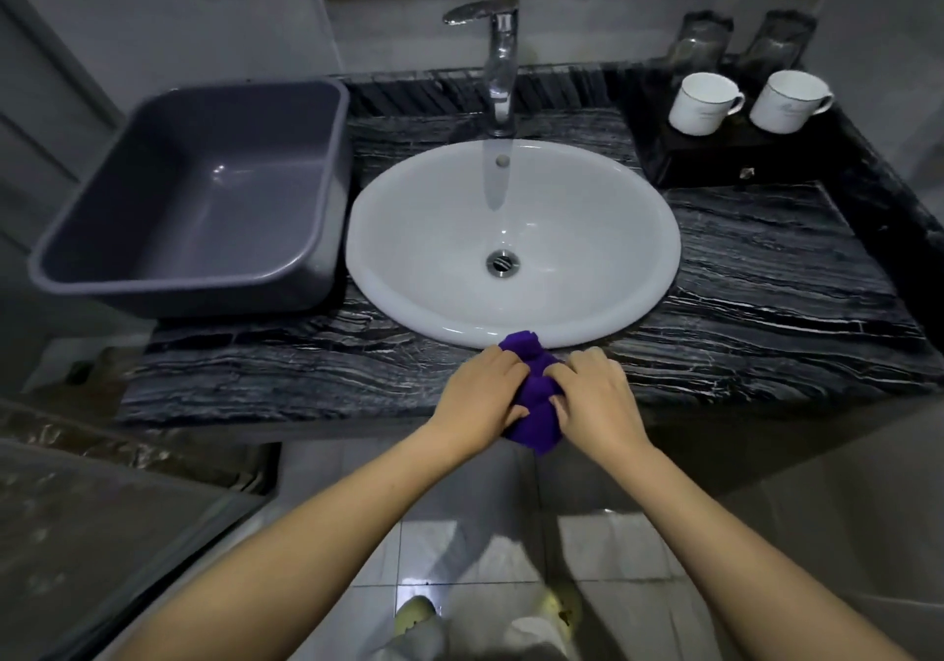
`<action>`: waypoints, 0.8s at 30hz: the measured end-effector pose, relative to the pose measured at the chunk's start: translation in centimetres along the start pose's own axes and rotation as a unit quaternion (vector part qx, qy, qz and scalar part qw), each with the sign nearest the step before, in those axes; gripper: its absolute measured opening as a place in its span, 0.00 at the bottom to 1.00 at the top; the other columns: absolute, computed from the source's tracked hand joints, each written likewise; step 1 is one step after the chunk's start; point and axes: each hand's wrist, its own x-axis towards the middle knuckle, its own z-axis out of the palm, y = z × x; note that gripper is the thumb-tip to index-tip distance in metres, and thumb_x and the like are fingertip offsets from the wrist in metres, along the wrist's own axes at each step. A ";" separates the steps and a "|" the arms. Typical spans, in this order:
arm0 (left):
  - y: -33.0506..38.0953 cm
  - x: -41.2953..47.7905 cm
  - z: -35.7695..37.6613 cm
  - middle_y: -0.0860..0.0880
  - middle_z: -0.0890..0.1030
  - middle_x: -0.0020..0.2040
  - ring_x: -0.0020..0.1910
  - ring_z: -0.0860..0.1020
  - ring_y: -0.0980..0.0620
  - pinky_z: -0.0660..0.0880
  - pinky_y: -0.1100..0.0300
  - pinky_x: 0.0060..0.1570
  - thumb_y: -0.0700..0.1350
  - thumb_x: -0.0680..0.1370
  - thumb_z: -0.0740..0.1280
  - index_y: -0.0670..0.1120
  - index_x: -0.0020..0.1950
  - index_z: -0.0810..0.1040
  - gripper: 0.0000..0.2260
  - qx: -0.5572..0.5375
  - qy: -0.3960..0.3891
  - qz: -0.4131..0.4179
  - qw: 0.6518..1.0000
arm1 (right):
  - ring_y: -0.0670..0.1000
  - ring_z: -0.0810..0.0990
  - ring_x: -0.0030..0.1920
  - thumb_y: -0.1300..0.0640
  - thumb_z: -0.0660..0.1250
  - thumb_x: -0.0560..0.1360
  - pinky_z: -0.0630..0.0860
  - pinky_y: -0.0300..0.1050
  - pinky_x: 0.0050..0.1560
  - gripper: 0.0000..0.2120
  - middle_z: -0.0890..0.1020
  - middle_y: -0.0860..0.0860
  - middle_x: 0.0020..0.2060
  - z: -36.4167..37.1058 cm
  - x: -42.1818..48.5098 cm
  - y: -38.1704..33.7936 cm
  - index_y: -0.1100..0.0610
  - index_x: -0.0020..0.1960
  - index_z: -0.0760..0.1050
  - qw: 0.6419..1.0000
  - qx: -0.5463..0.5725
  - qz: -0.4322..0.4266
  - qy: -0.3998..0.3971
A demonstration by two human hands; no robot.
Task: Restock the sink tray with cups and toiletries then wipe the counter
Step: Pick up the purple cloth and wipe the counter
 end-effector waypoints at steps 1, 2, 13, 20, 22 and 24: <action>-0.8 -0.8 -0.3 0.44 0.75 0.60 0.59 0.70 0.44 0.67 0.53 0.56 0.49 0.73 0.66 0.42 0.60 0.73 0.19 -0.003 0.007 -0.013 1.000 | 0.55 0.71 0.58 0.54 0.61 0.76 0.65 0.47 0.57 0.14 0.78 0.53 0.53 -0.1 0.4 -0.9 0.54 0.59 0.75 1.000 0.004 -0.010 -0.005; -1.6 -1.6 -0.6 0.44 0.76 0.59 0.58 0.71 0.44 0.67 0.53 0.56 0.49 0.73 0.66 0.42 0.59 0.73 0.18 -0.009 0.016 -0.029 0.999 | 0.55 0.71 0.58 0.53 0.60 0.76 0.66 0.47 0.56 0.14 0.78 0.53 0.53 -0.2 0.9 -2.0 0.54 0.59 0.75 1.000 0.010 -0.019 -0.010; -12.5 -11.1 -8.4 0.46 0.79 0.53 0.53 0.72 0.45 0.70 0.51 0.57 0.49 0.71 0.68 0.45 0.57 0.75 0.17 -0.055 0.124 -0.163 0.977 | 0.56 0.72 0.57 0.53 0.64 0.74 0.70 0.50 0.57 0.15 0.75 0.53 0.55 -3.4 8.5 -15.1 0.53 0.59 0.76 0.982 0.101 -0.158 -0.019; -18.4 -14.7 -8.9 0.46 0.74 0.65 0.64 0.70 0.45 0.65 0.53 0.67 0.46 0.72 0.69 0.45 0.67 0.71 0.24 -0.056 0.126 -0.185 0.973 | 0.56 0.72 0.59 0.50 0.64 0.76 0.71 0.50 0.58 0.18 0.76 0.54 0.56 -1.2 11.0 -20.3 0.52 0.65 0.73 0.982 0.077 -0.171 -0.021; -19.2 -15.6 -7.1 0.44 0.71 0.68 0.67 0.67 0.44 0.62 0.55 0.69 0.44 0.72 0.70 0.44 0.69 0.69 0.26 -0.118 0.136 -0.248 0.952 | 0.57 0.71 0.62 0.48 0.62 0.77 0.70 0.51 0.60 0.21 0.75 0.55 0.60 0.6 11.1 -21.3 0.53 0.68 0.71 0.986 0.049 -0.150 -0.053; -18.9 -16.0 -5.2 0.43 0.73 0.66 0.66 0.69 0.44 0.64 0.55 0.67 0.45 0.72 0.70 0.44 0.69 0.68 0.27 -0.182 0.153 -0.319 0.918 | 0.58 0.70 0.63 0.47 0.60 0.78 0.70 0.52 0.62 0.22 0.75 0.55 0.62 1.6 10.9 -20.6 0.53 0.69 0.69 0.988 0.039 -0.129 -0.076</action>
